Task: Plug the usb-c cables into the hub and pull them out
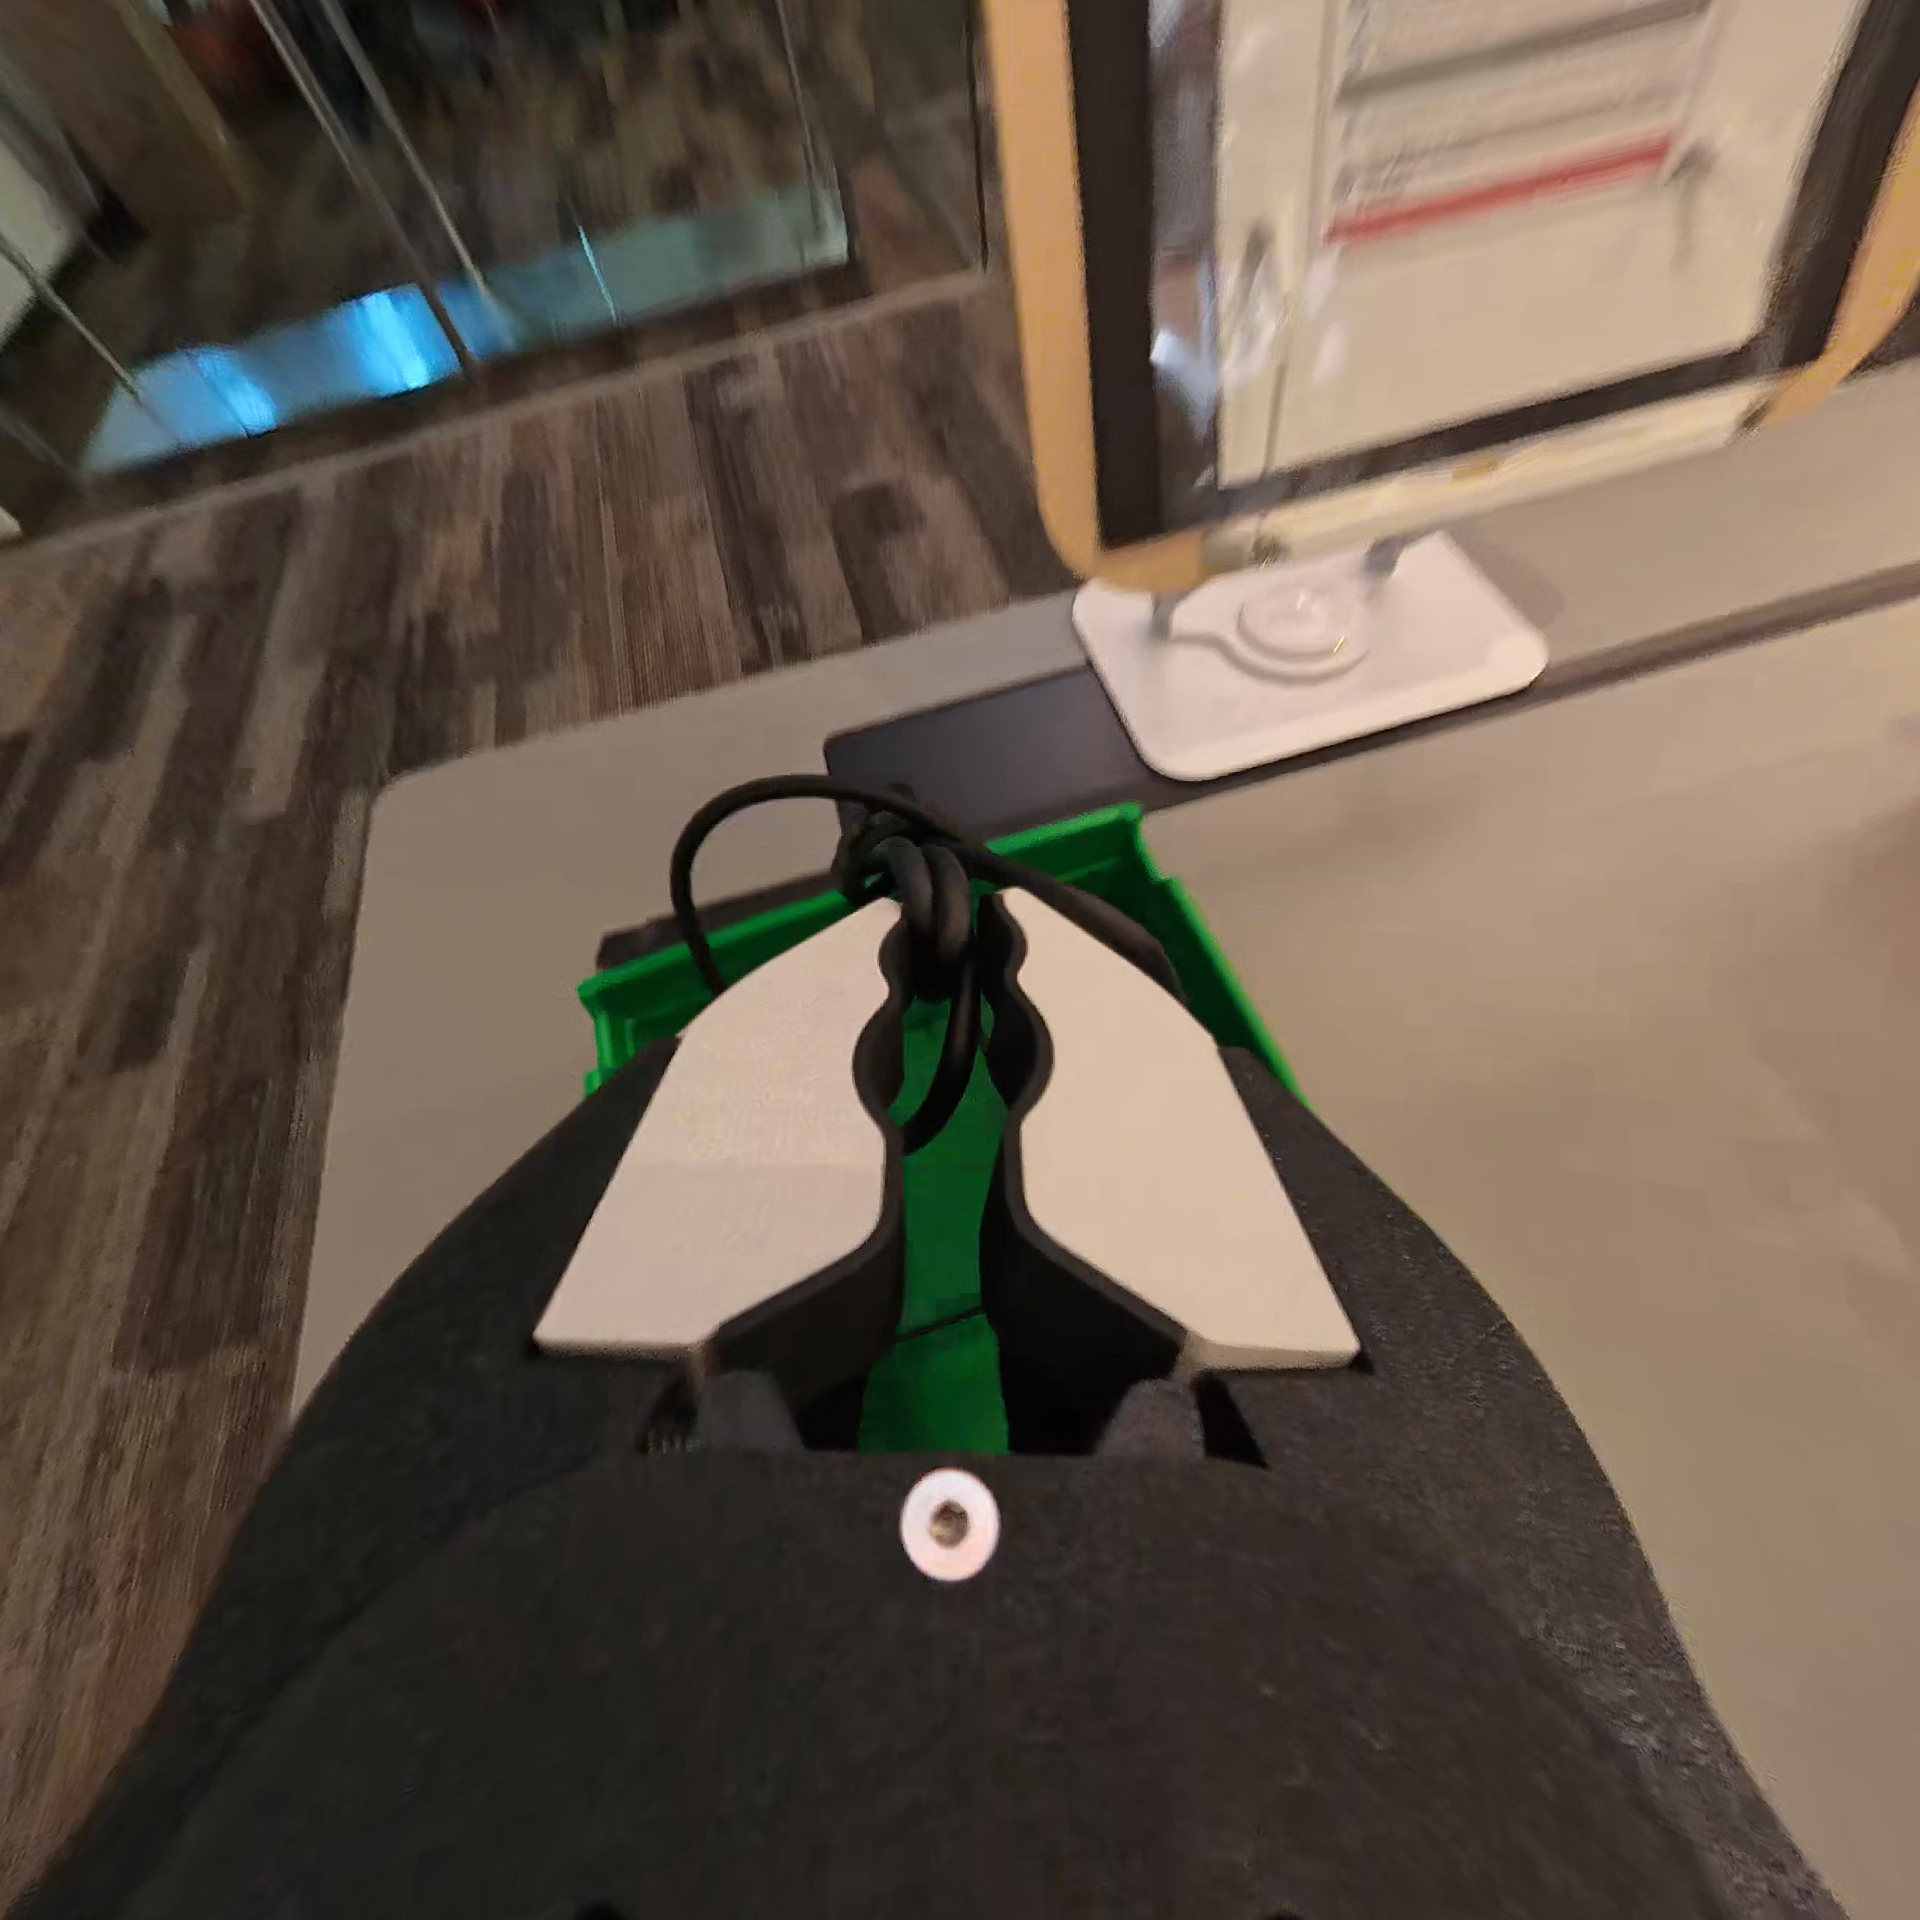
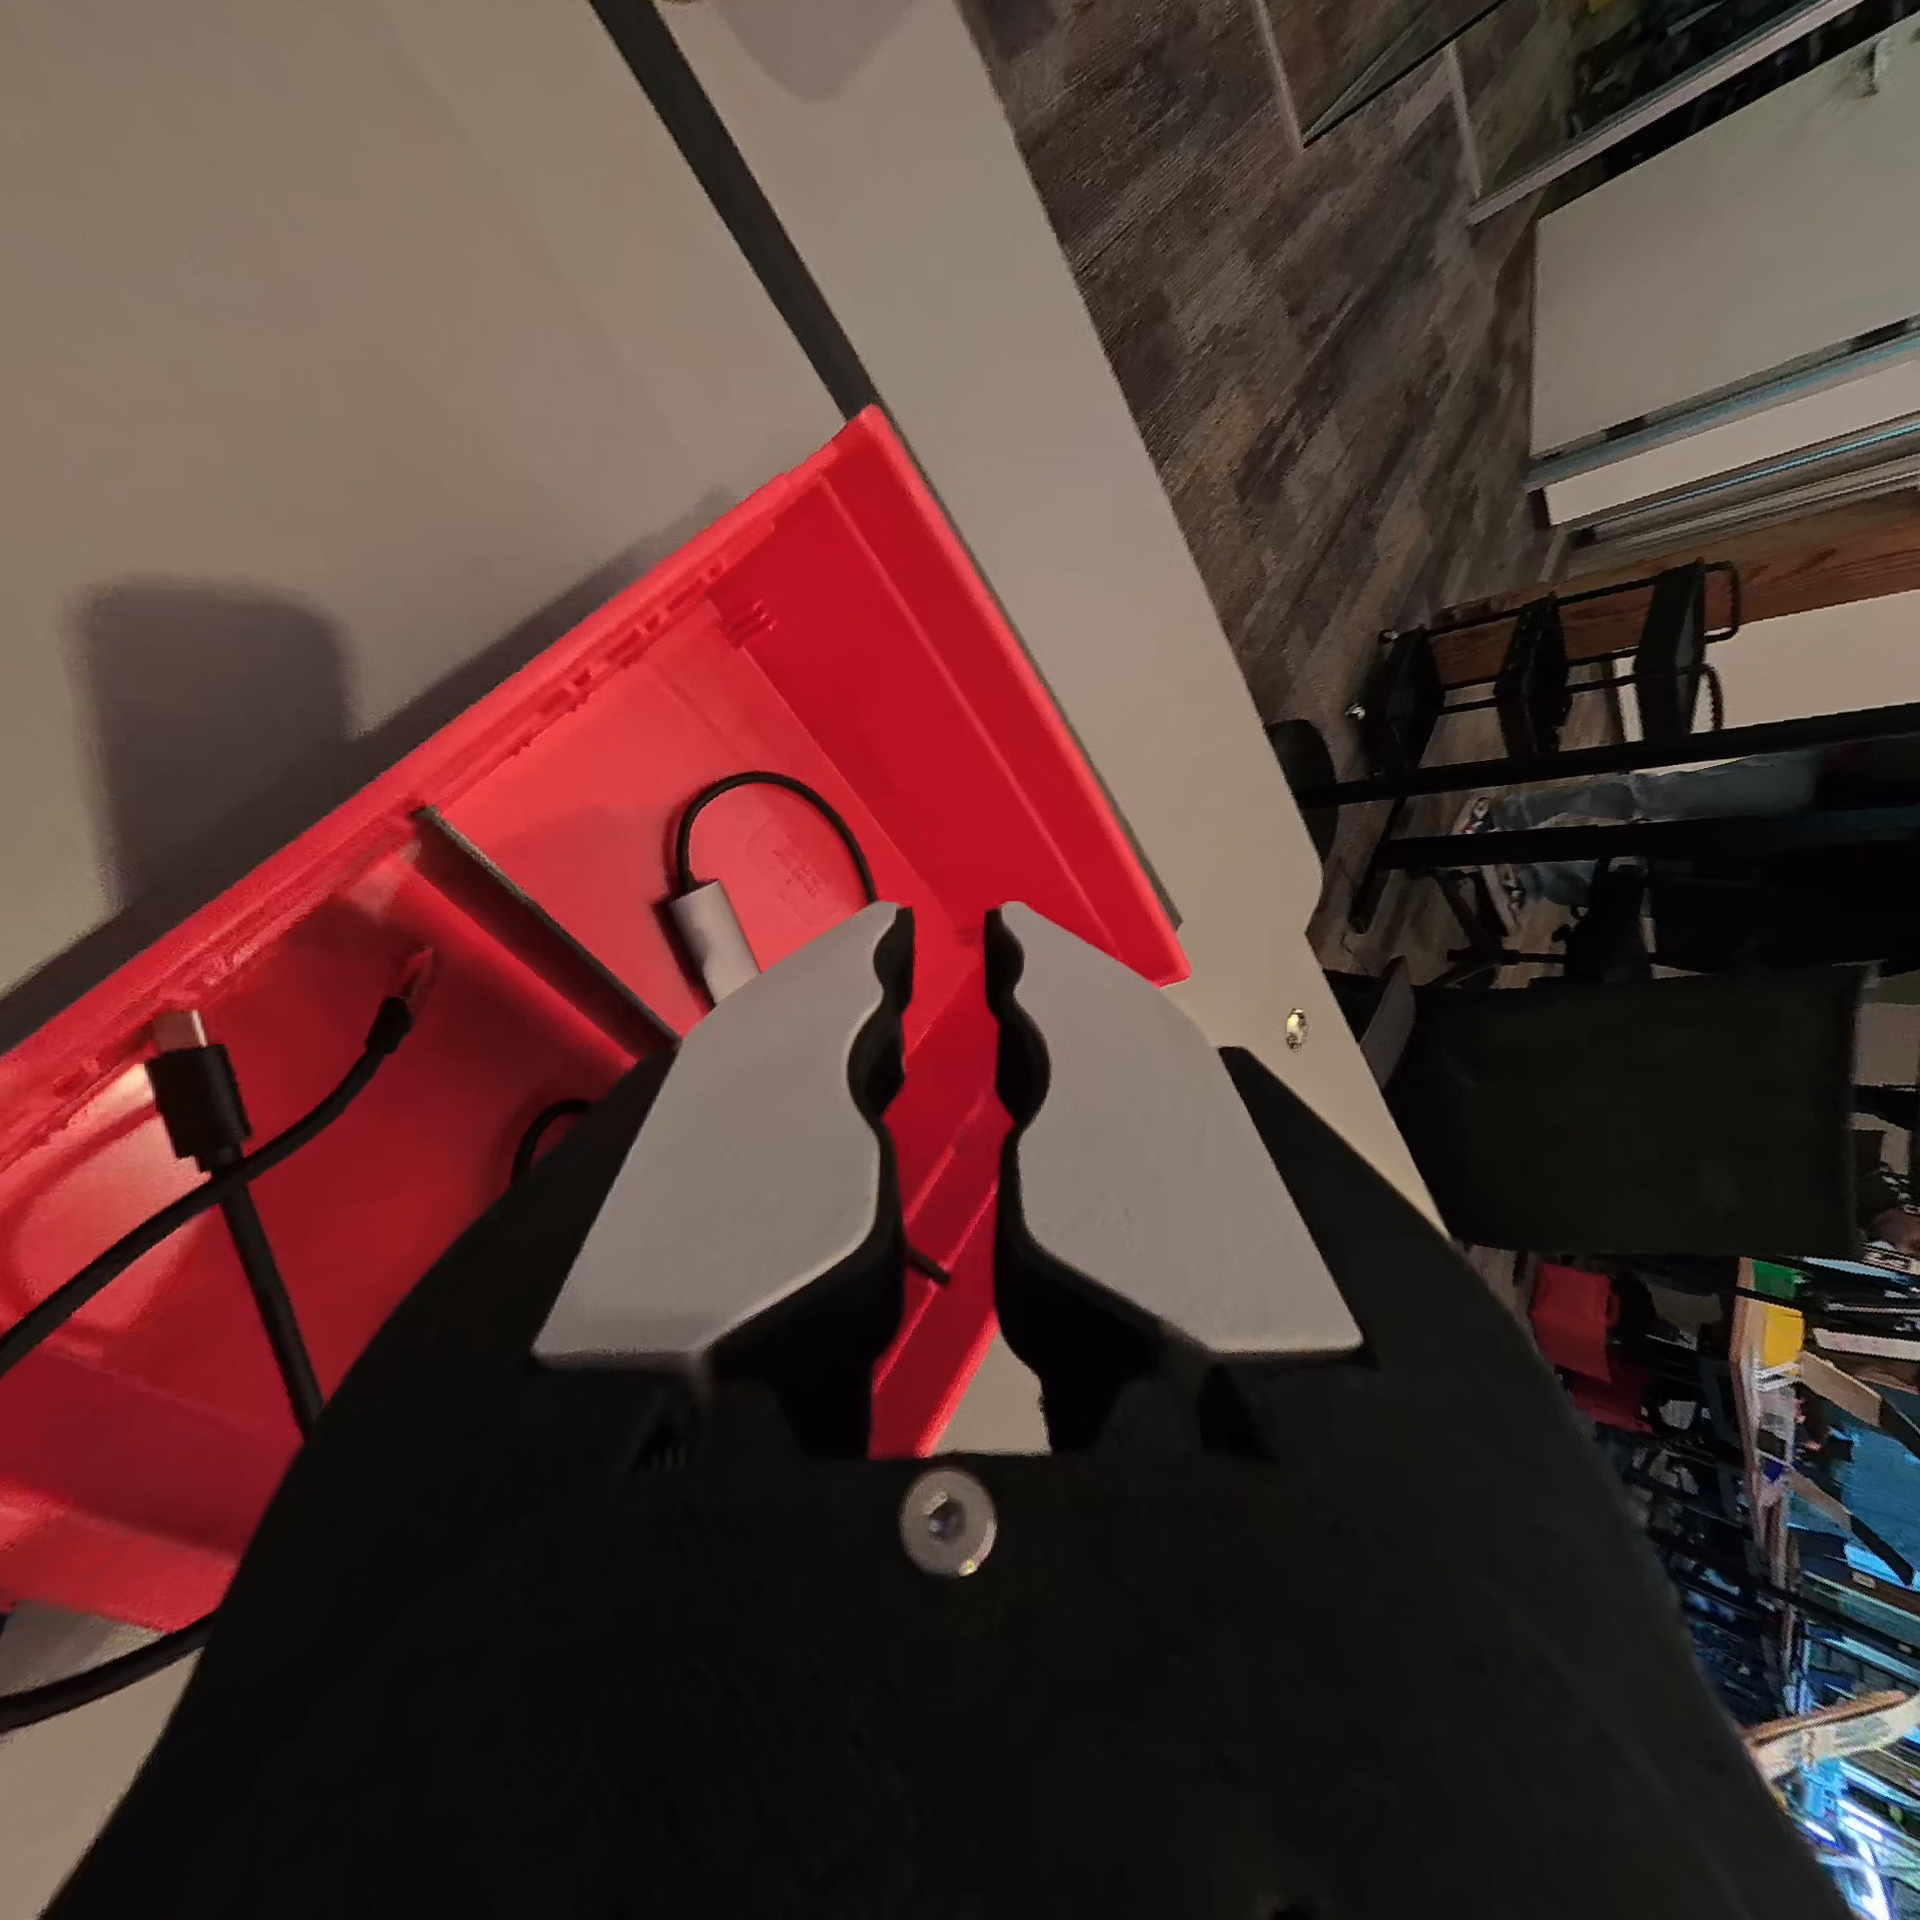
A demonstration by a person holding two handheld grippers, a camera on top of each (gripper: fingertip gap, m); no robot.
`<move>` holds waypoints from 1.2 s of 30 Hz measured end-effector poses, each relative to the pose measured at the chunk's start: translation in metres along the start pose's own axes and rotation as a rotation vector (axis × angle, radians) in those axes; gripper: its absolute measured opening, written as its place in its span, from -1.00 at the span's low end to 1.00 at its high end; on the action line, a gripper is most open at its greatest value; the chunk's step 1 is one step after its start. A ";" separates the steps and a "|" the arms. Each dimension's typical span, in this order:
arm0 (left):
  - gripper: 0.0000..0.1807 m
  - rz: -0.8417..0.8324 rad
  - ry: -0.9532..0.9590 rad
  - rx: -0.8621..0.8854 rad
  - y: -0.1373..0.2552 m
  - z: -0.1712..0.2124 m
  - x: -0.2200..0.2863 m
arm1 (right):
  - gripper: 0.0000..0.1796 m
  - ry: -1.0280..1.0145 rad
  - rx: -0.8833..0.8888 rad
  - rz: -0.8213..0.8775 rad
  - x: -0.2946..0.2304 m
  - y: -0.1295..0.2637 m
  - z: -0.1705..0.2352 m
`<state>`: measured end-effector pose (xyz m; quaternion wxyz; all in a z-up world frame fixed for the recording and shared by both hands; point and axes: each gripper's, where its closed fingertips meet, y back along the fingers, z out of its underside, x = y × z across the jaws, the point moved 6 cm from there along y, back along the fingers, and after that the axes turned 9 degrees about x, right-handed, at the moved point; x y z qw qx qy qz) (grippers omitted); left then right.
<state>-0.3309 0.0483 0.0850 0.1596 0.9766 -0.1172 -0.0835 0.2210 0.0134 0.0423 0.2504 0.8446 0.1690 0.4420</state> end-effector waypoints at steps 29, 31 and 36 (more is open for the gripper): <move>-0.88 0.960 -0.176 0.347 0.098 -0.074 0.213 | -0.78 0.528 0.929 -0.568 -0.202 0.057 -0.201; -0.82 0.979 -0.143 0.322 0.095 -0.070 0.212 | -0.80 0.525 0.908 -0.527 -0.195 0.056 -0.201; -0.27 1.016 -0.059 0.287 0.100 -0.068 0.196 | -0.89 0.501 0.944 -0.319 -0.162 0.053 -0.199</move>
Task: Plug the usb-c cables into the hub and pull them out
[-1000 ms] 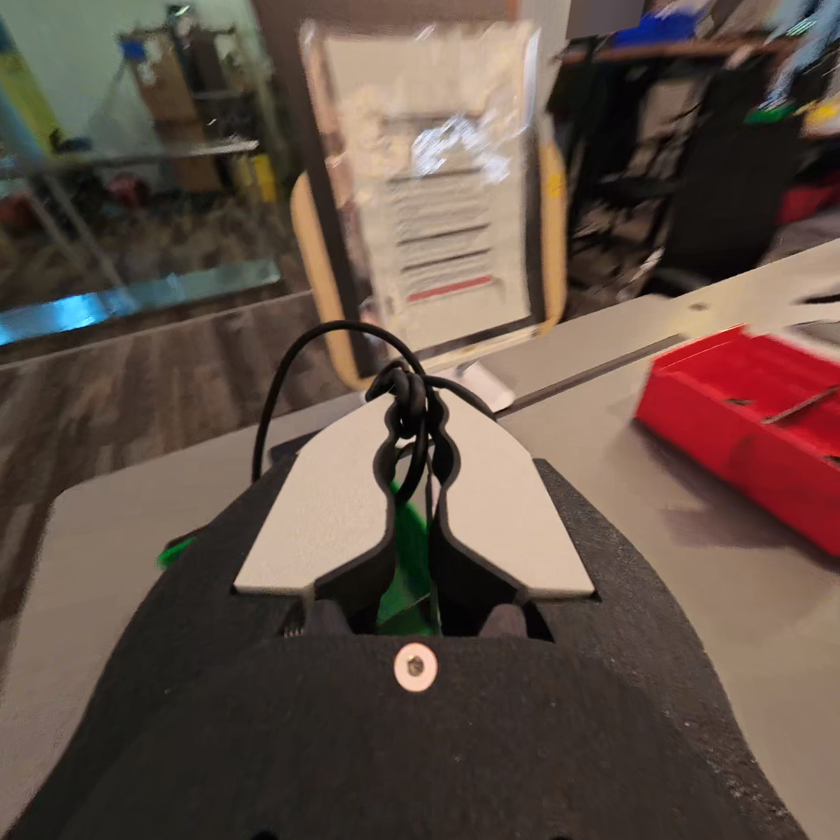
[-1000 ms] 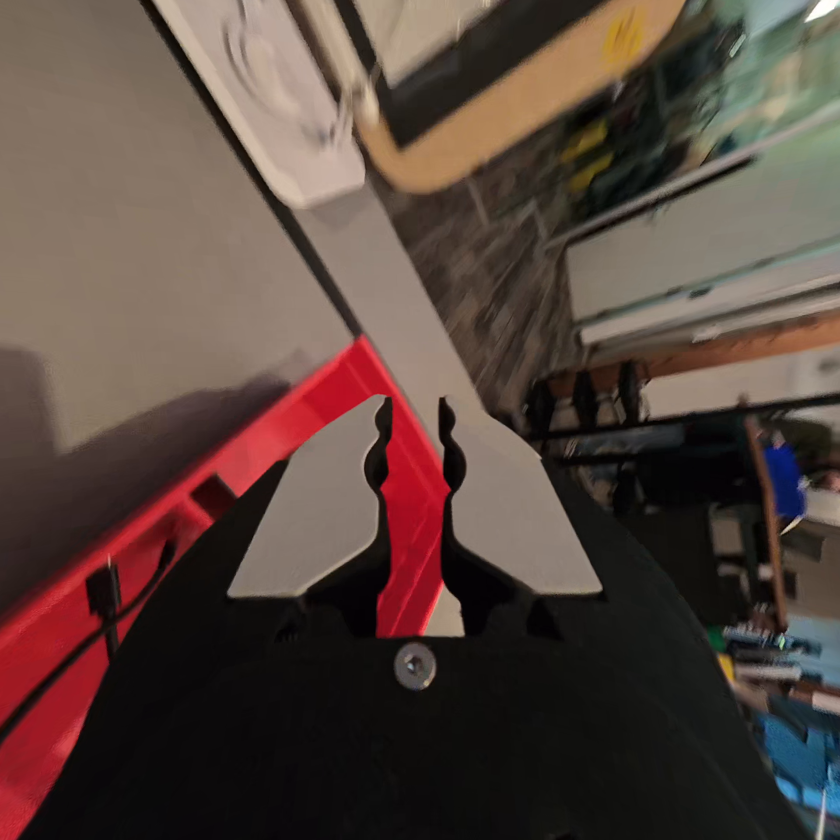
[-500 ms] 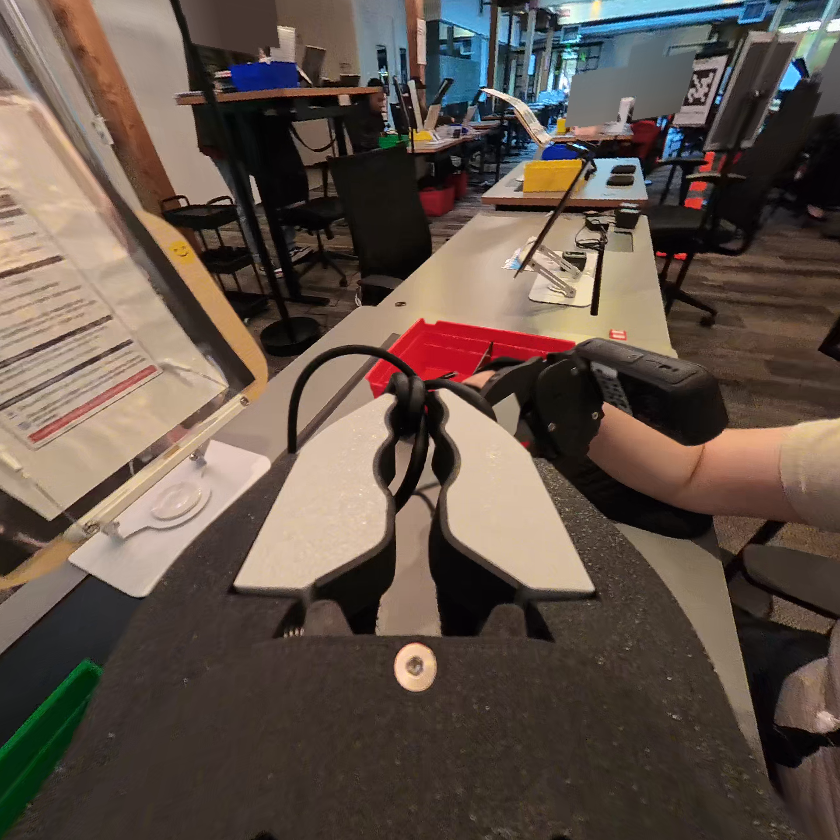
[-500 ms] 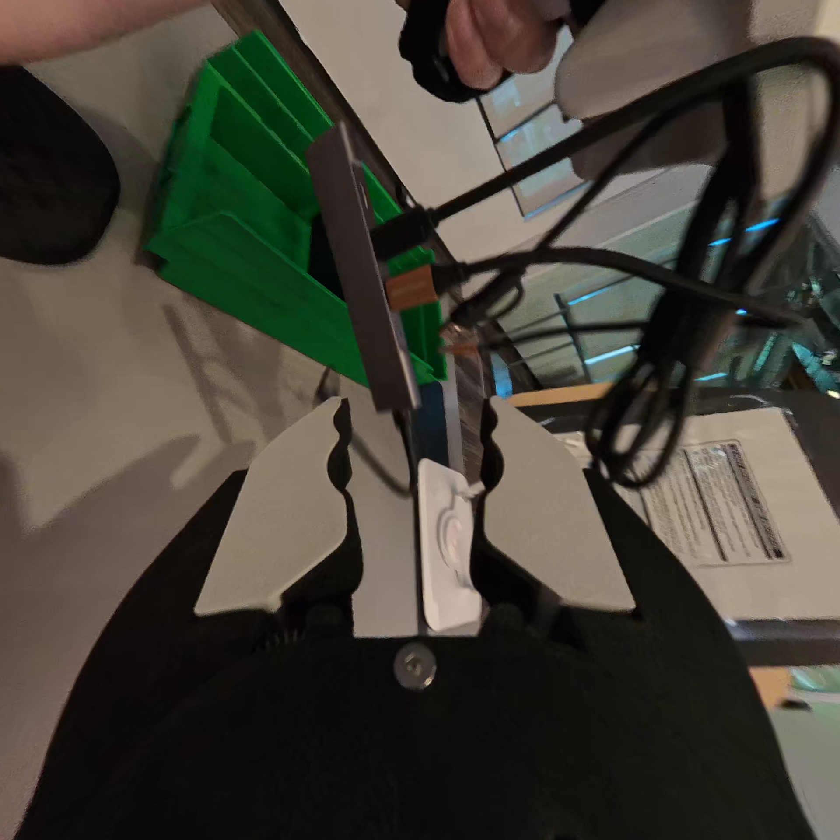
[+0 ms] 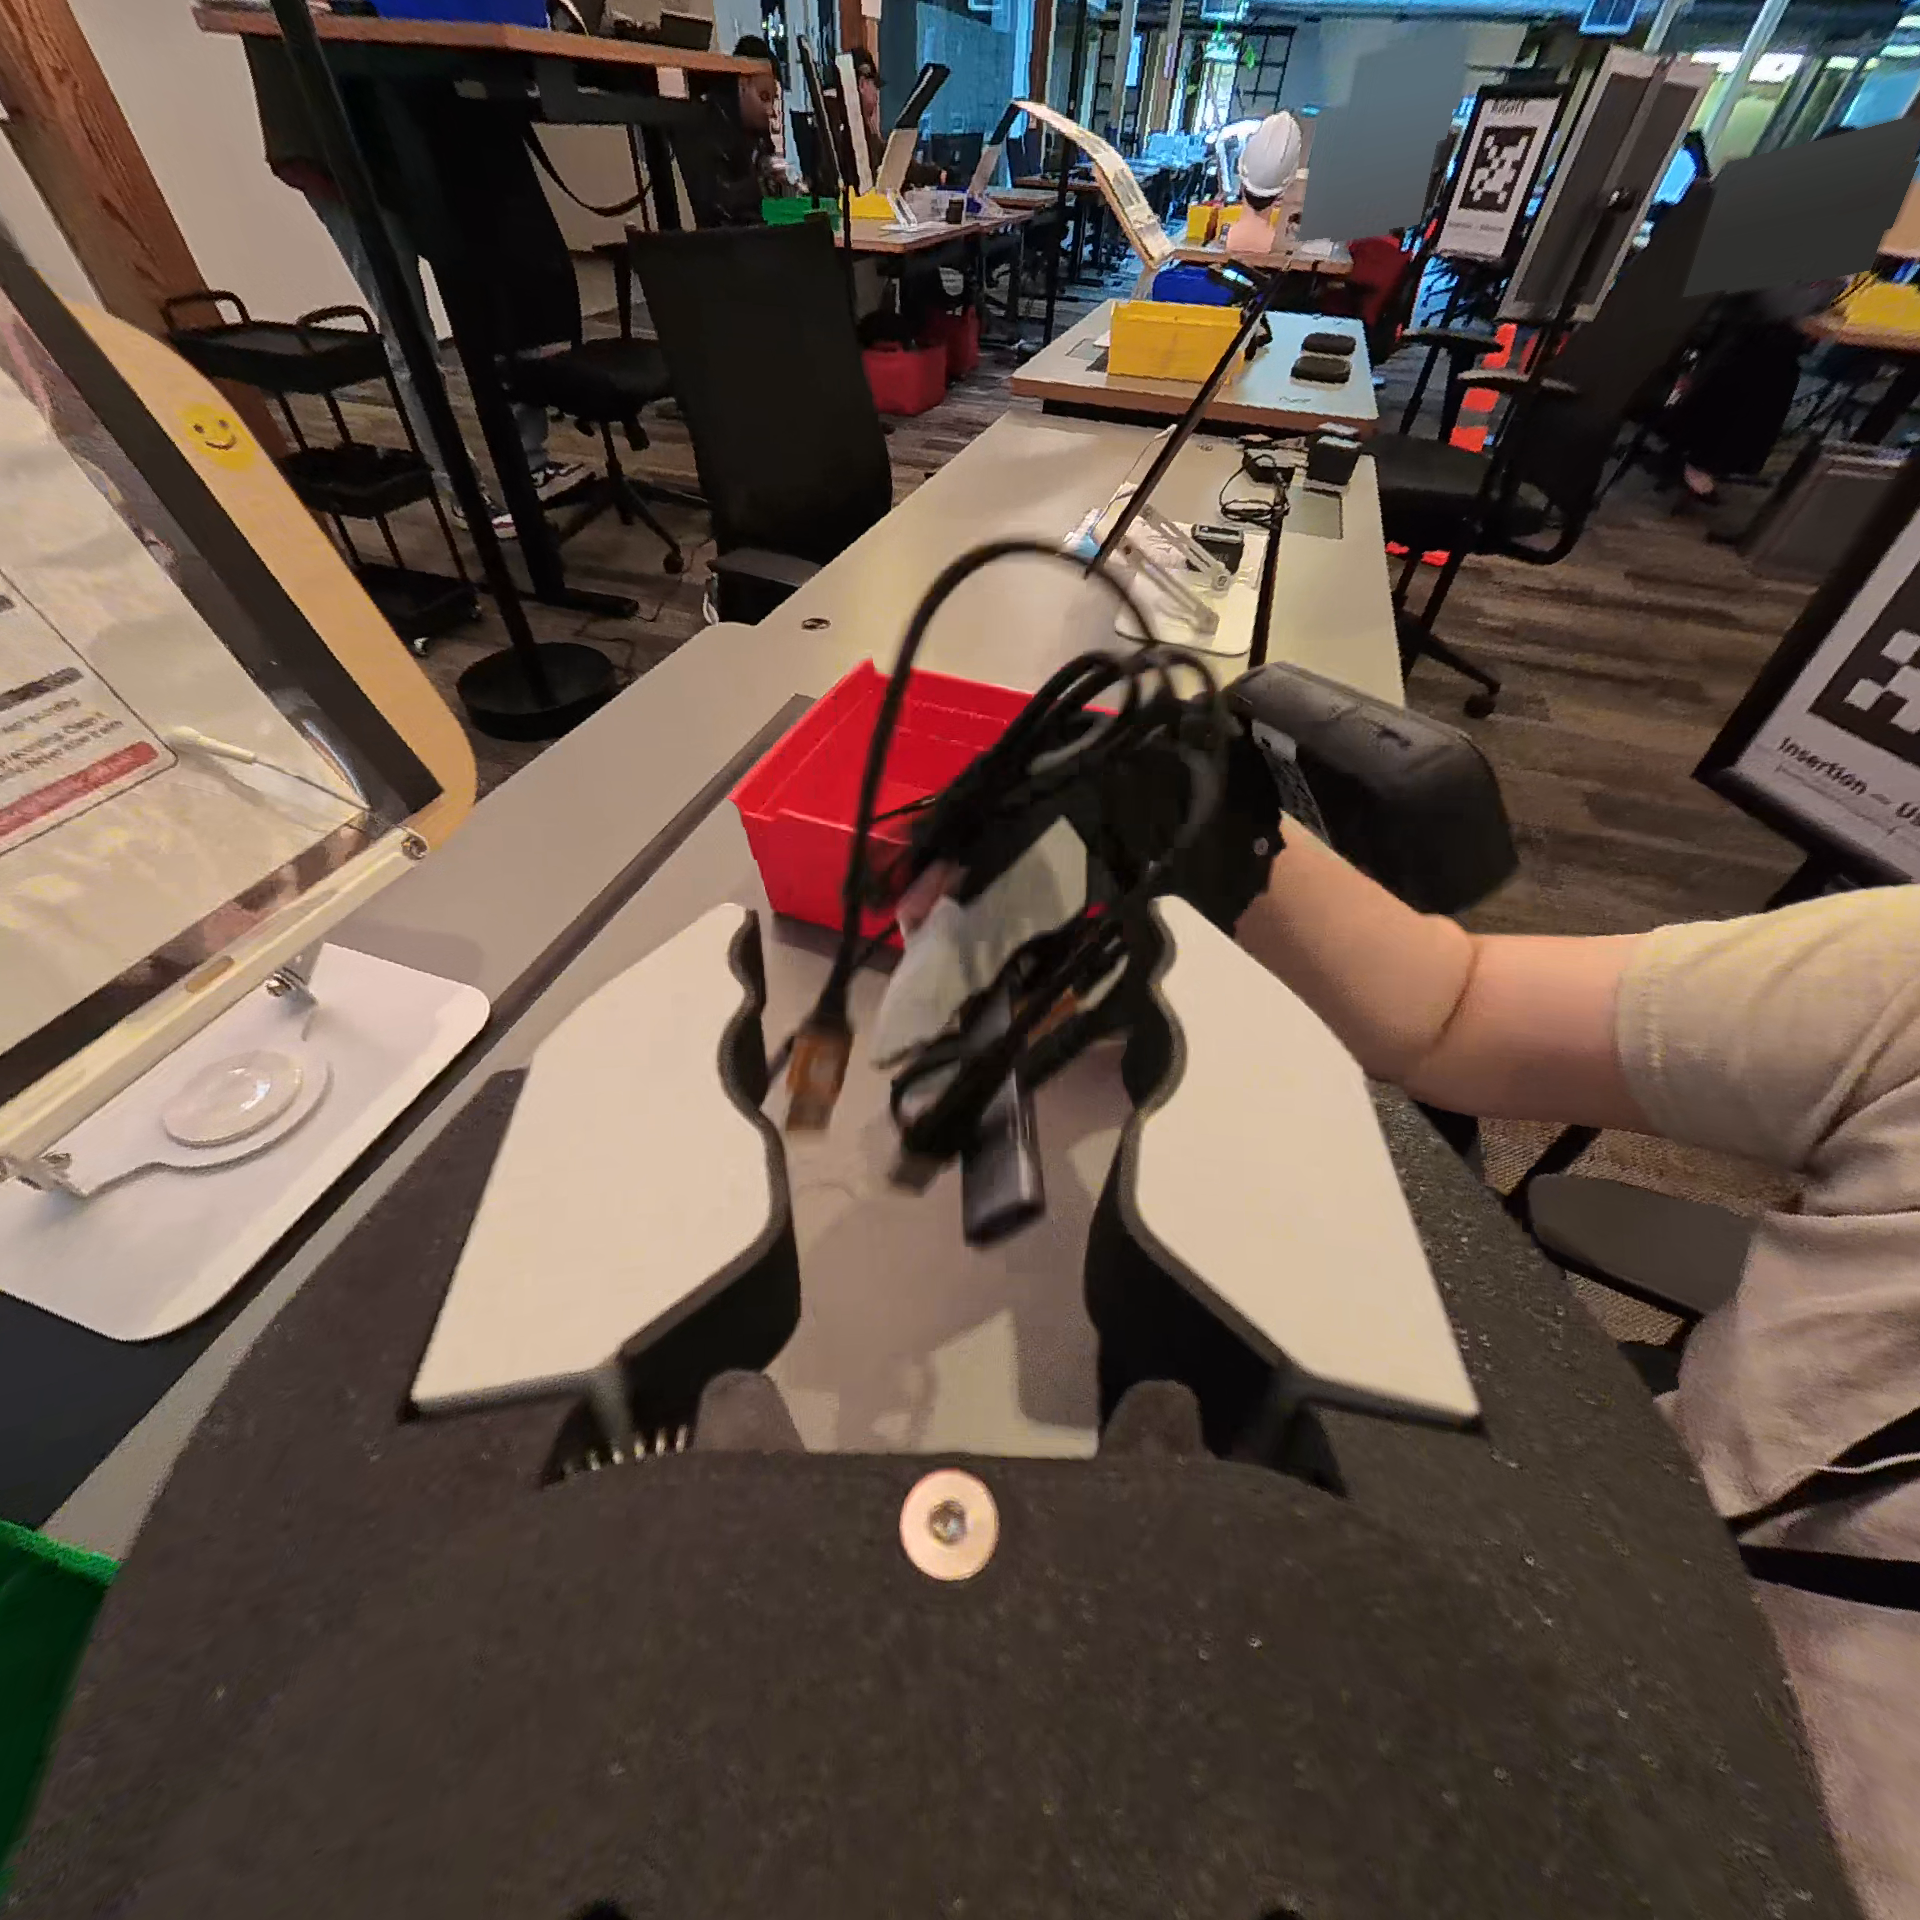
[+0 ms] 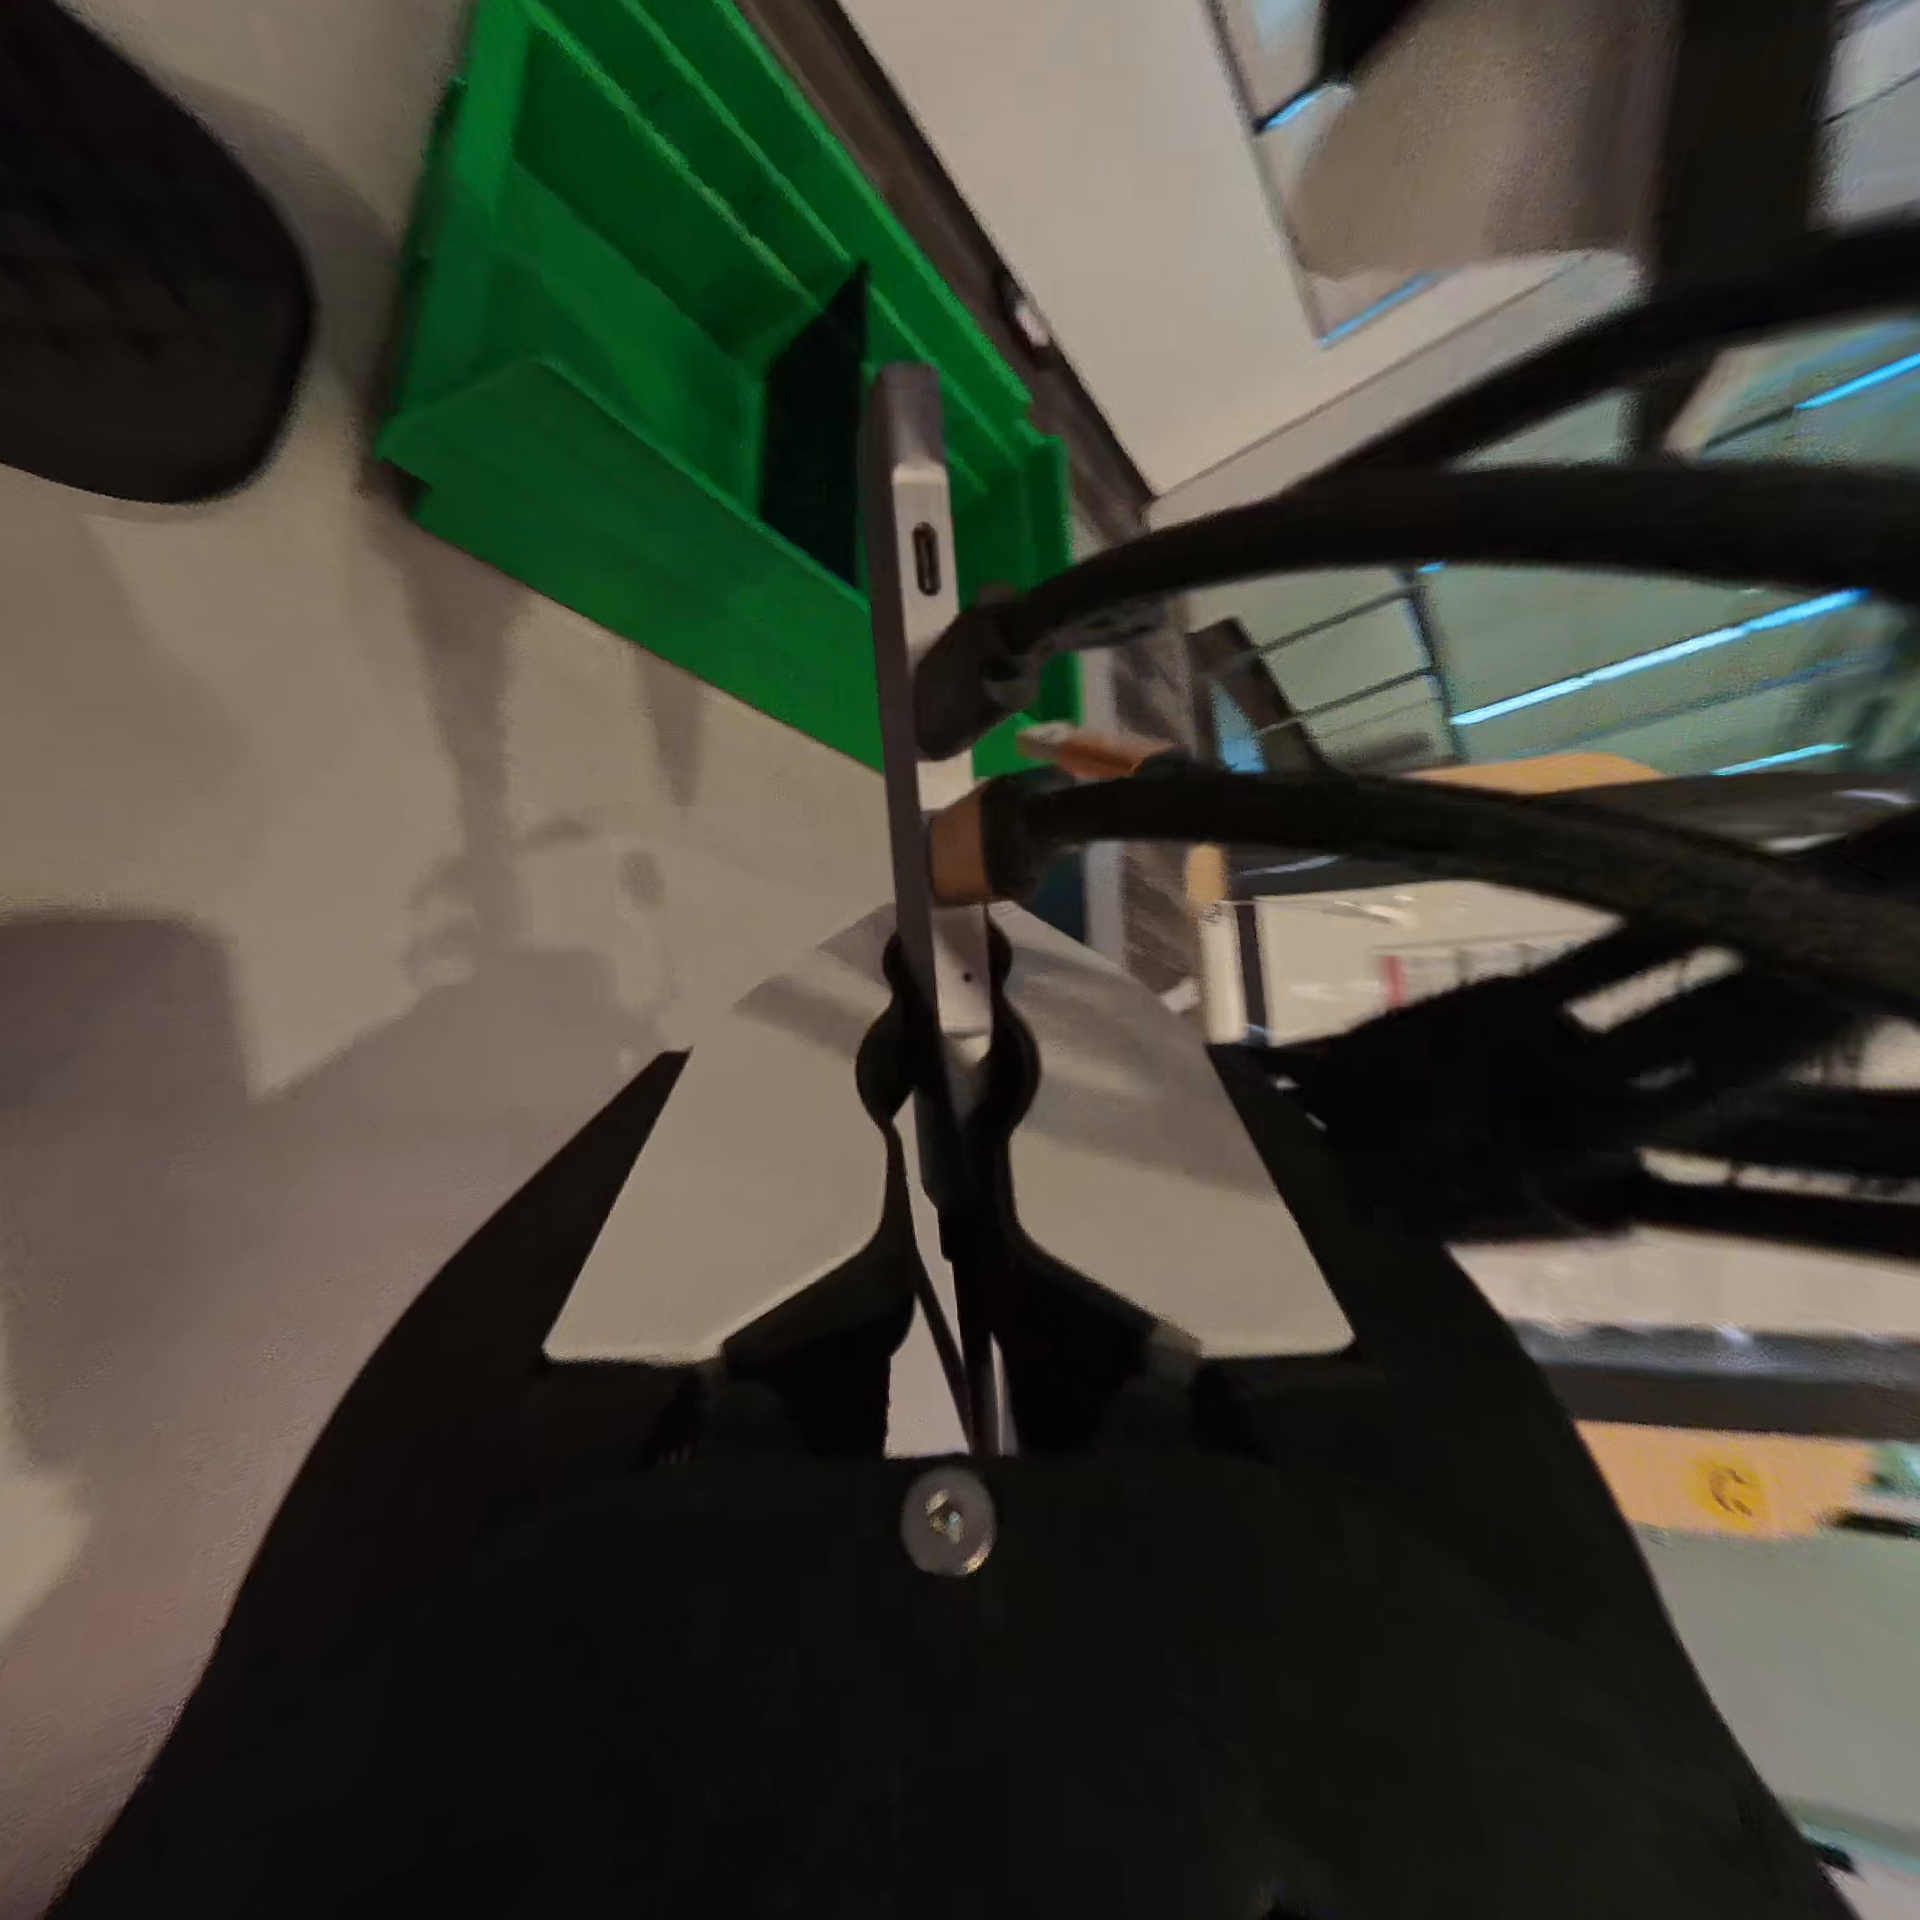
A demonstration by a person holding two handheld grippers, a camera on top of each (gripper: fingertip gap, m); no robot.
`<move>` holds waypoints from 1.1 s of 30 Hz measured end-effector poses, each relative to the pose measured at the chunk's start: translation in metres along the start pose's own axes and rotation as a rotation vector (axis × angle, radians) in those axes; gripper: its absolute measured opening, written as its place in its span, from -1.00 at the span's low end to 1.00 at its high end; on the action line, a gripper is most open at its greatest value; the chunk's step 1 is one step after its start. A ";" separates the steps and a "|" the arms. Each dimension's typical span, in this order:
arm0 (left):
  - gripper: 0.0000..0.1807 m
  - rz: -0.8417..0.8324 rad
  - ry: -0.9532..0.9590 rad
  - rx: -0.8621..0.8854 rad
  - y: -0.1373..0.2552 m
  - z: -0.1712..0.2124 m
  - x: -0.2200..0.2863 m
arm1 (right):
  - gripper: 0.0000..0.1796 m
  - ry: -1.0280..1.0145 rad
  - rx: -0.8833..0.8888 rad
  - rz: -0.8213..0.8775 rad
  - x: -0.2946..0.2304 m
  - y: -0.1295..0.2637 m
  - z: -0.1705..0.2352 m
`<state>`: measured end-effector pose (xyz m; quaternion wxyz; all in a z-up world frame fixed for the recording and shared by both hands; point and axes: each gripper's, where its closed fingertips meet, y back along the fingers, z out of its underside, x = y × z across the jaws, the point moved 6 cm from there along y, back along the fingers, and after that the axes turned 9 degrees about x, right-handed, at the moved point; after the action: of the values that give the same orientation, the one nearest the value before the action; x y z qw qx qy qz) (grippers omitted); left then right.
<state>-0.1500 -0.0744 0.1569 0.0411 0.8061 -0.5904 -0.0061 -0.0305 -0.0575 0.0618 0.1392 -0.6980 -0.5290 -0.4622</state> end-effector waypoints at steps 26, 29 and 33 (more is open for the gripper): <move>-0.74 0.071 -0.031 -0.058 -0.057 0.013 0.016 | -0.91 0.454 -0.065 0.631 0.052 0.055 -0.007; -0.74 0.024 -0.110 -0.060 -0.061 0.012 0.016 | -0.92 0.469 -0.062 0.675 0.056 0.054 -0.002; -0.74 -0.148 -0.285 -0.042 -0.058 0.005 0.010 | -0.73 0.441 -0.046 0.708 0.060 0.054 0.010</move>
<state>-0.0920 -0.0663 0.1478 -0.0267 0.8373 -0.5290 -0.1355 0.0215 -0.0361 0.1197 0.3836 -0.7241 -0.2035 -0.5359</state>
